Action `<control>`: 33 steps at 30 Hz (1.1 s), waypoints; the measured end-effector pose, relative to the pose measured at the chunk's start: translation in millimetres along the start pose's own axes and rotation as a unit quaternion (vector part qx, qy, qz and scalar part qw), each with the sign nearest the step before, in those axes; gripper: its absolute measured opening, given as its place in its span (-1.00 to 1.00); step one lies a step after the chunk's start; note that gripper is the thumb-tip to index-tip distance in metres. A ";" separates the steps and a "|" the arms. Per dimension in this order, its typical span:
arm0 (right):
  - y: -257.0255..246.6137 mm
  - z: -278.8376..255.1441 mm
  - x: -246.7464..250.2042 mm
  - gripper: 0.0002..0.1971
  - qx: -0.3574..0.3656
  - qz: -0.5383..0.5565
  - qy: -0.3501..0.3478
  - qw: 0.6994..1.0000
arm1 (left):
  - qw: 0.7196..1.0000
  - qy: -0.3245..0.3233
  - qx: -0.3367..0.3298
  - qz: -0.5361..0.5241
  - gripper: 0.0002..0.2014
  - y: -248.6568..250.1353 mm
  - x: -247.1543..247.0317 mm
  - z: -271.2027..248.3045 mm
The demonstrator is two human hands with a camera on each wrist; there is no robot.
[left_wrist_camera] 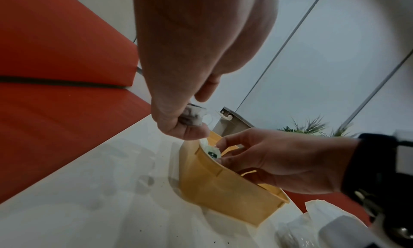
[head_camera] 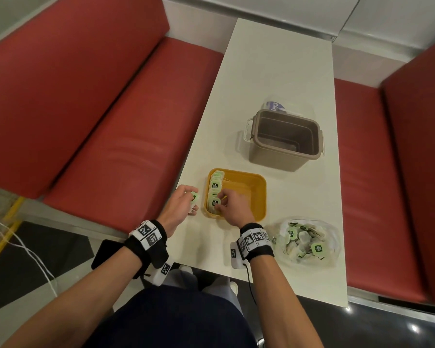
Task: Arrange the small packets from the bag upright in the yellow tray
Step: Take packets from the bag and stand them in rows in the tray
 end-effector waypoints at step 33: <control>-13.9 -38.1 19.4 -0.70 0.155 0.424 0.032 0.892 | 0.989 -0.053 -0.127 0.045 -0.77 26.9 -4.6 7.5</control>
Point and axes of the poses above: each hand's wrist, its own z-axis towards the middle knuckle, its own x-axis out of the back of the hand, y = z × x, the point moved 3 cm from there along z, towards the middle knuckle, and after that the axes turned 13 degrees about -y, right-handed, at the moved point
